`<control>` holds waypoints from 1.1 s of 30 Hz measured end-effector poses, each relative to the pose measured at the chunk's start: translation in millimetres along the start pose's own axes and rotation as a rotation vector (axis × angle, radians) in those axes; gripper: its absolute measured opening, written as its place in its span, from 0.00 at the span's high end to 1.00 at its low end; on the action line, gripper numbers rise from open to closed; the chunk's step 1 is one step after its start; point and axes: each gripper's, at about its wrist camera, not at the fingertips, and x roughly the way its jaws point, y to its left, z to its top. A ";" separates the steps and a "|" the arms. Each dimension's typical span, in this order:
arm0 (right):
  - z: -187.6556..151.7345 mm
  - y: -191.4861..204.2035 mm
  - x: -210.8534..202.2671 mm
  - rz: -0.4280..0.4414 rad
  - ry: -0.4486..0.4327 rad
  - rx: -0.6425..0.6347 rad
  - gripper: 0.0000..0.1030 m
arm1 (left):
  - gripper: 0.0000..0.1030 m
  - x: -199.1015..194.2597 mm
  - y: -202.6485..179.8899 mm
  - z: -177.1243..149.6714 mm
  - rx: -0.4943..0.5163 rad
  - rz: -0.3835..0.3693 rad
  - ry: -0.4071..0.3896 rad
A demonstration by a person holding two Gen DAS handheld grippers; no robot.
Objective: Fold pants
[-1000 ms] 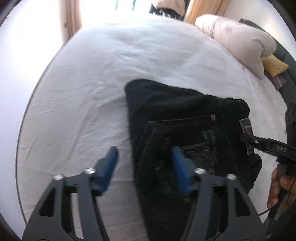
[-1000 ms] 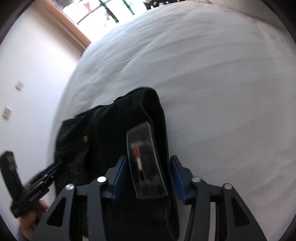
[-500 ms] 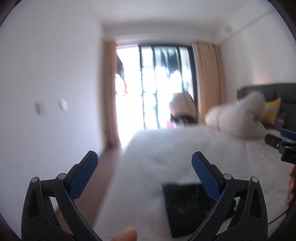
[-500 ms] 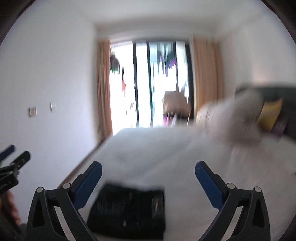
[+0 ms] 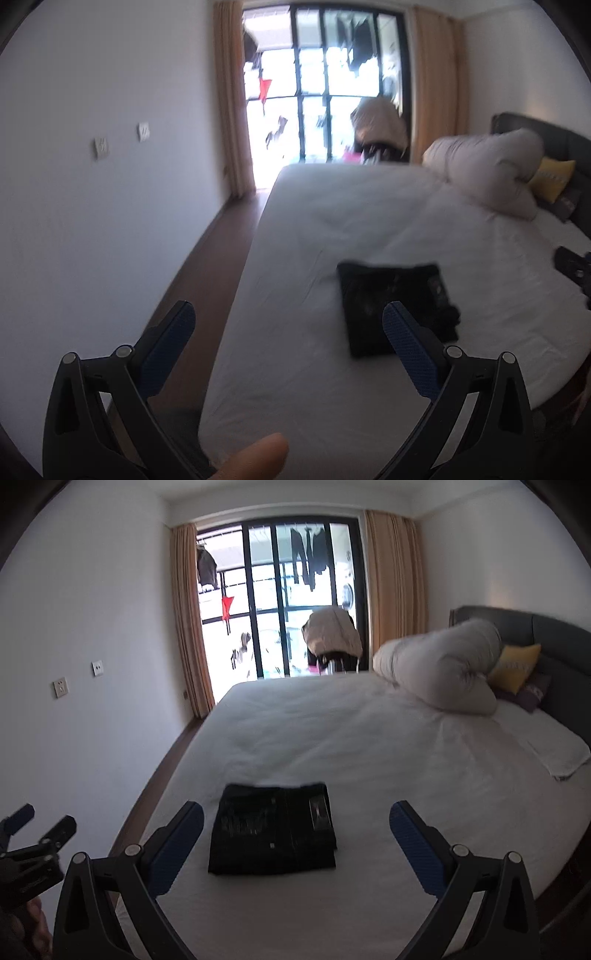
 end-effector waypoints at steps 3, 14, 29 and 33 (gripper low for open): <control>-10.6 -4.5 6.7 -0.022 0.042 0.019 0.00 | 0.00 31.4 -9.1 -8.6 -0.005 -0.005 0.100; -21.5 0.4 22.1 -0.030 0.132 0.033 0.00 | 0.00 74.0 -39.0 -27.6 0.021 -0.061 0.221; -36.1 7.9 51.0 0.000 0.218 0.009 0.00 | 0.00 88.1 -31.0 -33.2 0.028 -0.071 0.286; -37.2 6.7 55.0 0.003 0.231 0.008 0.00 | 0.00 92.7 -32.8 -33.1 0.031 -0.072 0.293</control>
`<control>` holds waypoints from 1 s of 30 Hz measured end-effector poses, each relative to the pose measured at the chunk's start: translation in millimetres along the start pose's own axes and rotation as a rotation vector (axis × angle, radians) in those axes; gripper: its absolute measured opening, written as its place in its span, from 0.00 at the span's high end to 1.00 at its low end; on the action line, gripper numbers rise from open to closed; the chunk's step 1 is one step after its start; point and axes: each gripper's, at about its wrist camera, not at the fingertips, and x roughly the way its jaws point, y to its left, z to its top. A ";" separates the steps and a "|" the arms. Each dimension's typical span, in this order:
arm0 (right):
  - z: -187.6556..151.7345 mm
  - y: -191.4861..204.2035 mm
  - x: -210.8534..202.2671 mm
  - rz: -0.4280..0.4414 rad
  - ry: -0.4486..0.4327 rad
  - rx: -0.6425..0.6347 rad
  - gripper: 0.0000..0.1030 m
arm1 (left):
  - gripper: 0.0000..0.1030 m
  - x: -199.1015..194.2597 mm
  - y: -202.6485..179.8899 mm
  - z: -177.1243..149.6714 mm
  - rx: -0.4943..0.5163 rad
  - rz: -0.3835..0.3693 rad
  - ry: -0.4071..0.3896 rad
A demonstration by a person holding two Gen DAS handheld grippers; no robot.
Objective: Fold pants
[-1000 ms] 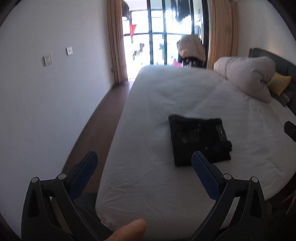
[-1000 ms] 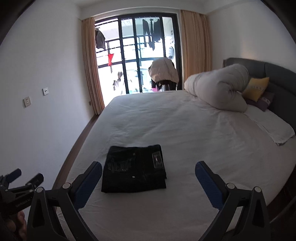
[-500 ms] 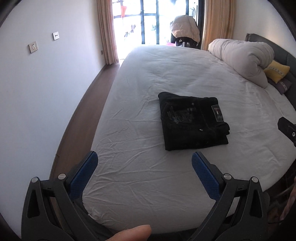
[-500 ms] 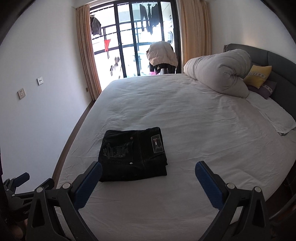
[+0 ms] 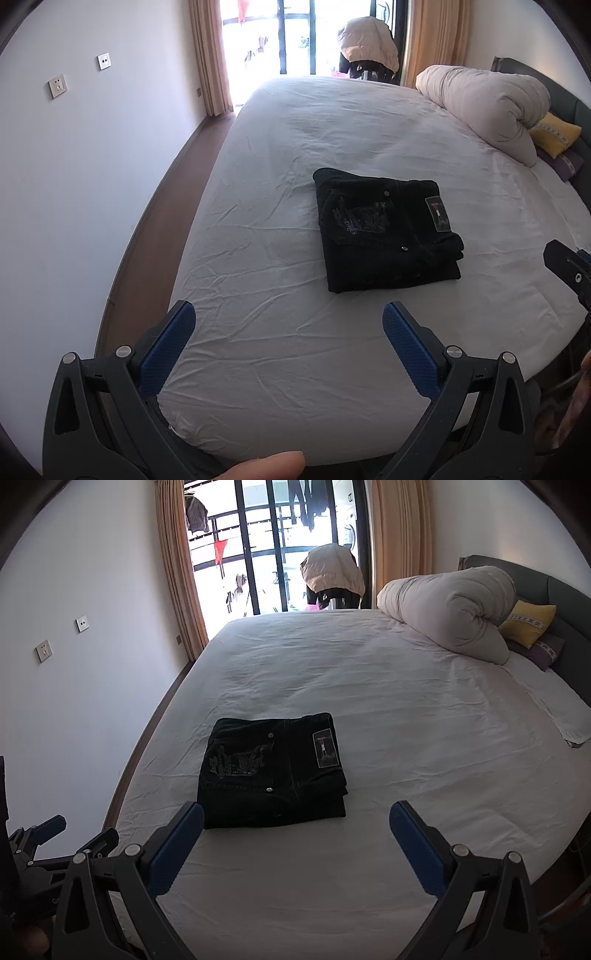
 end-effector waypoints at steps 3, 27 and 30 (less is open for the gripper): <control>-0.1 -1.1 2.5 -0.001 0.006 -0.001 0.00 | 0.00 3.0 -1.0 1.0 0.001 -0.004 0.007; -2.1 -2.0 6.3 0.000 0.020 -0.003 0.00 | 0.00 7.1 -8.0 1.1 0.002 -0.018 0.014; -3.2 -2.3 6.5 0.000 0.020 -0.003 0.00 | 0.00 6.7 -10.1 0.3 0.008 -0.017 0.015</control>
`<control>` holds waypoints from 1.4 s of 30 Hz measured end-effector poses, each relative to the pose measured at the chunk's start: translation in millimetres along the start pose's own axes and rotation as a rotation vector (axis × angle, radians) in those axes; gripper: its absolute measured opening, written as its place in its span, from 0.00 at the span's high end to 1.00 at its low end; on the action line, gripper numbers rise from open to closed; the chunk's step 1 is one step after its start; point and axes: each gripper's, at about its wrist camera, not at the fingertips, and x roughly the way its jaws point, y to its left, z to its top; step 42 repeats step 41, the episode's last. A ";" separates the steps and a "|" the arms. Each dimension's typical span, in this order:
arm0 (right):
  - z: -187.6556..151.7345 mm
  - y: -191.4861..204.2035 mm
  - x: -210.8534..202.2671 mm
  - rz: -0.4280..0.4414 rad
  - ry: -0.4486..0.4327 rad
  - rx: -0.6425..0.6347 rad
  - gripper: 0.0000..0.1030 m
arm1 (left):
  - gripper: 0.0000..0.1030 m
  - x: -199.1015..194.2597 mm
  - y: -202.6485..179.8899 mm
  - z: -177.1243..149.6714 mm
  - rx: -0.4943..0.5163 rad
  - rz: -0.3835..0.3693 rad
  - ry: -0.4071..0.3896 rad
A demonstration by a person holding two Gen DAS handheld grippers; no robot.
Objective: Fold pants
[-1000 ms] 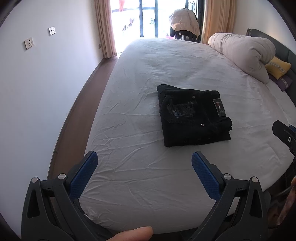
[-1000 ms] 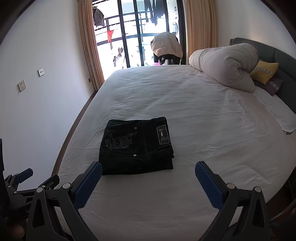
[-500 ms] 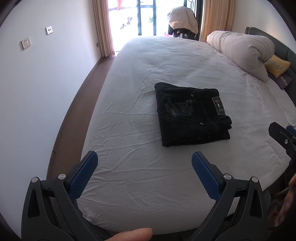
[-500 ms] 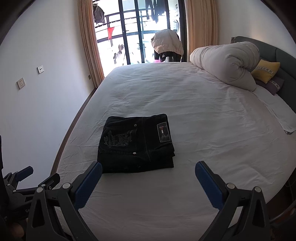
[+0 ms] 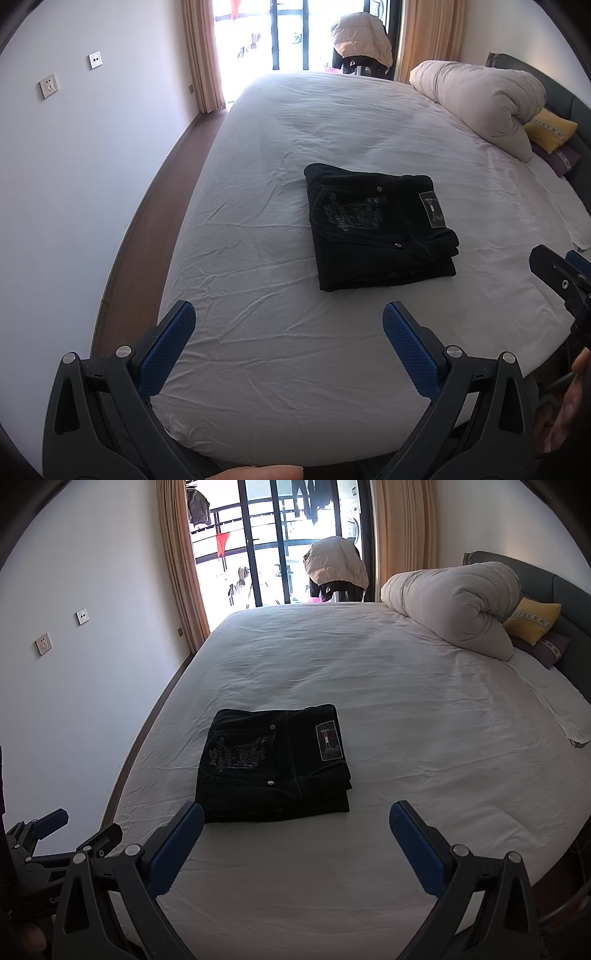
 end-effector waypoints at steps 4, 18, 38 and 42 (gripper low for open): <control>0.2 -0.6 -0.3 0.000 0.000 -0.001 0.00 | 0.00 0.3 -1.1 0.2 0.003 -0.002 0.001; -0.3 -0.9 -0.8 0.003 0.004 -0.001 0.00 | 0.00 0.5 -1.8 0.0 0.003 -0.001 0.002; -5.0 -0.3 -2.6 0.006 0.011 -0.001 0.00 | 0.00 7.0 1.1 -0.3 0.006 -0.028 0.010; -8.0 0.2 -3.8 0.005 0.012 0.002 0.00 | 0.00 6.1 0.1 -0.5 0.013 -0.014 -0.002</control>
